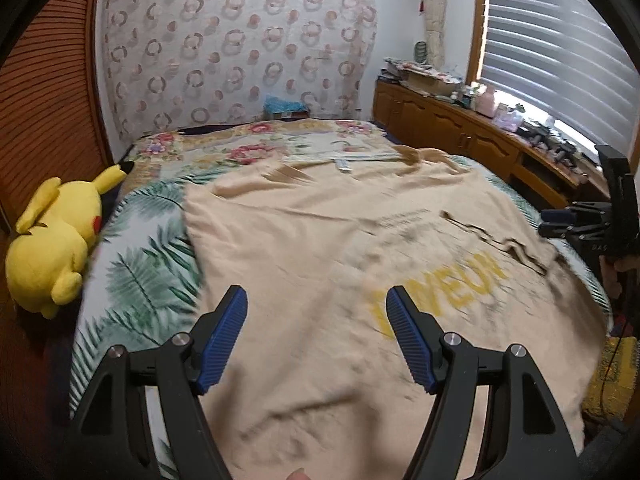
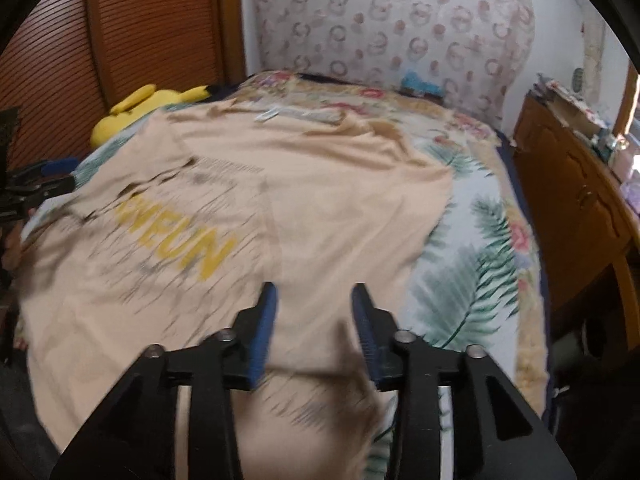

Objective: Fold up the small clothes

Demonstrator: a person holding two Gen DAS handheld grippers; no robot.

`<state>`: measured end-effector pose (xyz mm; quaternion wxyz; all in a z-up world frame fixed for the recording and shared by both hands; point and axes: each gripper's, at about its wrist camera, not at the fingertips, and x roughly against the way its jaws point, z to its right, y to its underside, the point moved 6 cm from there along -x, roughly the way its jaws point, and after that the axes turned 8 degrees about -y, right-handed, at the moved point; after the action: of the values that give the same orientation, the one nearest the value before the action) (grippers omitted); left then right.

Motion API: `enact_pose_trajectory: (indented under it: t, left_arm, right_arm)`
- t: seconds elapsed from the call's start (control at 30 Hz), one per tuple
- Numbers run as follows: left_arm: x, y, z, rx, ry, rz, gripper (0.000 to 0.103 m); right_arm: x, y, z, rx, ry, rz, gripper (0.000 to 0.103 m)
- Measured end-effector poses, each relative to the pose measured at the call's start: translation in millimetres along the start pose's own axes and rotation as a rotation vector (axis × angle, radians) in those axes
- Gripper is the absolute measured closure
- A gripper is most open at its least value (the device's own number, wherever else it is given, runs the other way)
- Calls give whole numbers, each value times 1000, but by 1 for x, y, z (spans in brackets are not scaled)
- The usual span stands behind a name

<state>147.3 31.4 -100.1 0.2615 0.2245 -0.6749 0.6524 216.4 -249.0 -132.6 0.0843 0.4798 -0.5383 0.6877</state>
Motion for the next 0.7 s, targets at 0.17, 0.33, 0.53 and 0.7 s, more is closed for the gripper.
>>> enact_pose_trajectory:
  t: [0.17,0.33,0.53,0.7]
  left_arm:
    - [-24,-16,-29,10,-50,-32,31]
    - [-47,-27,-49,28,-69,-69,31]
    - [-77,-39,-66,50,-91,-134,31]
    - [-103,-49,-78,67,-100,-185,31]
  right_arm:
    - [-20,-22,37,-34,61,8,56]
    - [-44,-31,70,-81,78,-13,56]
    - [-68,-36,93,-116,82,-45,56]
    - [-72,-43,104,-153,78,-31,54]
